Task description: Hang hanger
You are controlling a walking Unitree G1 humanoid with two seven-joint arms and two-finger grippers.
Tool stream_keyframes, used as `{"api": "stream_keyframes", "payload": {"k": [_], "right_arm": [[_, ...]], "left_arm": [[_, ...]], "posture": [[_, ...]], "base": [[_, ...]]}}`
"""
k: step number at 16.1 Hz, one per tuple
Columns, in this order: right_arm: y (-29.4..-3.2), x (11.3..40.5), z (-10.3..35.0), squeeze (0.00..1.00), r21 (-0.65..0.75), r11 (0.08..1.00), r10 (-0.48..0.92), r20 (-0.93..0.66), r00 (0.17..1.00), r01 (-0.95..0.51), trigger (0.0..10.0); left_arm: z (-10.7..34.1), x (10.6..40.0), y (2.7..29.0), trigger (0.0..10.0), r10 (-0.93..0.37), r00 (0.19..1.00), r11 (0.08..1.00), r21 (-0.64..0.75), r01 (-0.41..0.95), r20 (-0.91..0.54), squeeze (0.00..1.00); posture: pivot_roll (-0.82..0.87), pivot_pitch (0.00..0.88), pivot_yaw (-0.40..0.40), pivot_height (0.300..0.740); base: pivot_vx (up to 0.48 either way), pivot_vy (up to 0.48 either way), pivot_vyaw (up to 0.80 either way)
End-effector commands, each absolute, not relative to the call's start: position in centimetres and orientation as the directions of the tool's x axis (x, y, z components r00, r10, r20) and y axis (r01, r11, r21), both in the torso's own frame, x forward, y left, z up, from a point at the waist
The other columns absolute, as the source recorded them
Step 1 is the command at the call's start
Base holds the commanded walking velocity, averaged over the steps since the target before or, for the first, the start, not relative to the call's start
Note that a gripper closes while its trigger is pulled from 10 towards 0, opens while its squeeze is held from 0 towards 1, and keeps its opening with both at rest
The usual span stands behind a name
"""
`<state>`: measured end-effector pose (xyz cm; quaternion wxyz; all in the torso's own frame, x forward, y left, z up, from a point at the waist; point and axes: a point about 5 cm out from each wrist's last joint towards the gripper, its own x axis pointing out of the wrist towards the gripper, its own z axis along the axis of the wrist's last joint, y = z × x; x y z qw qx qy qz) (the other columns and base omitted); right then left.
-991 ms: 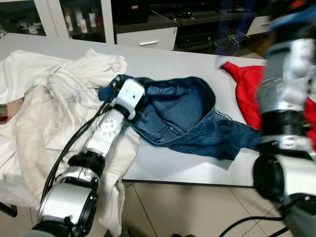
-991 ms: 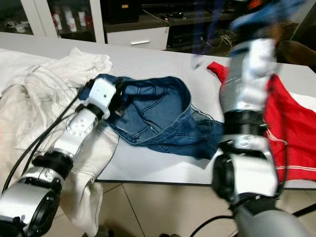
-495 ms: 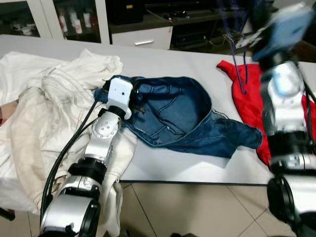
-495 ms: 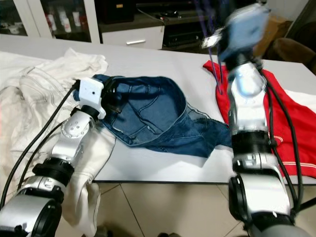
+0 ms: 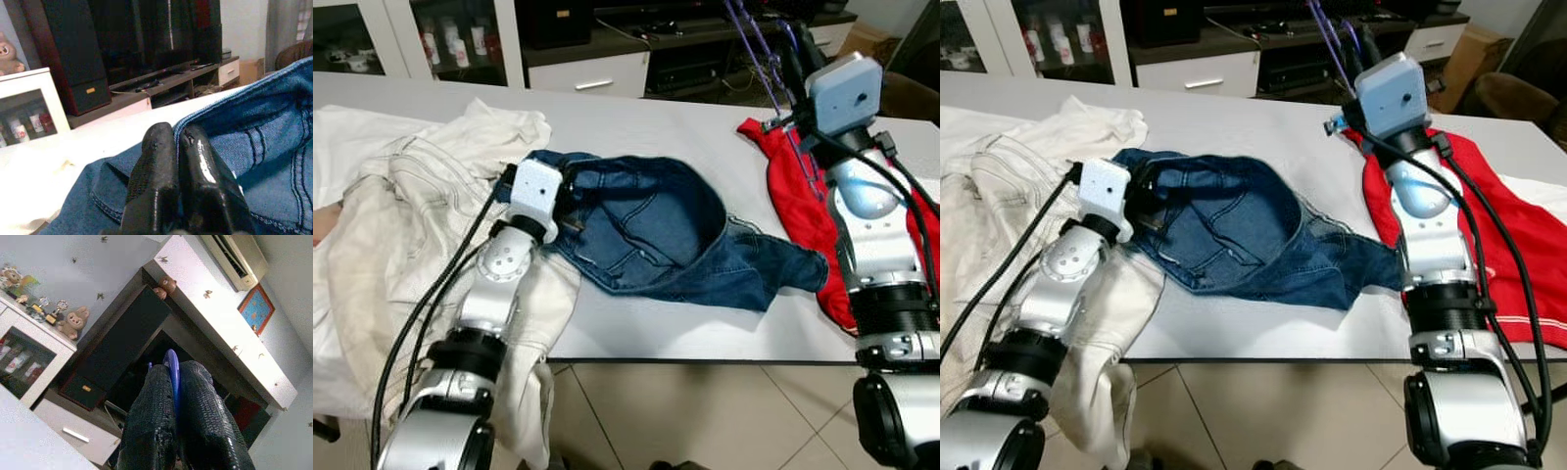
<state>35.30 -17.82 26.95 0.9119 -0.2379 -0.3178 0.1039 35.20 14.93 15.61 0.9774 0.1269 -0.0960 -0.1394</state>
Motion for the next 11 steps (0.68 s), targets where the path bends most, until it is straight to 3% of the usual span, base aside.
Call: {"api": "stream_keyframes", "payload": {"k": [1,6,7,8,11], "right_arm": [[-18.0,35.1,27.2,0.00,-0.513,0.858,0.341,0.533,0.774,-0.025,10.0],[-16.5,34.2,24.3,0.00,-0.509,0.854,0.382,0.476,0.792,-0.106,10.0],[-16.4,34.1,24.0,0.00,-0.529,0.842,0.391,0.463,0.795,-0.106,10.0],[-16.4,34.0,23.7,0.00,-0.536,0.837,0.394,0.455,0.798,-0.108,10.0],[-16.4,33.8,23.2,0.00,-0.530,0.842,0.383,0.447,0.809,-0.106,10.0]], "left_arm": [[16.1,35.2,14.8,10.0,-0.289,0.943,0.933,0.267,0.240,0.164,1.00],[17.0,34.7,16.0,10.0,-0.180,0.957,0.970,0.201,0.135,0.226,1.00],[17.5,34.6,16.0,10.0,-0.189,0.951,0.969,0.202,0.140,0.247,0.33],[18.1,34.4,15.9,10.0,-0.203,0.939,0.967,0.208,0.148,0.277,0.00],[19.4,34.2,16.1,10.0,-0.215,0.915,0.968,0.202,0.152,0.341,0.00]], "posture": [[0.15,0.002,-0.071,0.740],[0.16,0.006,-0.073,0.740],[0.16,0.006,-0.073,0.740],[0.16,0.006,-0.073,0.740],[0.16,0.006,-0.069,0.740]], "base": [[0.000,0.000,0.00],[0.000,0.000,0.00],[0.000,0.000,0.00],[0.000,0.000,0.00],[0.000,0.000,0.00]]}}
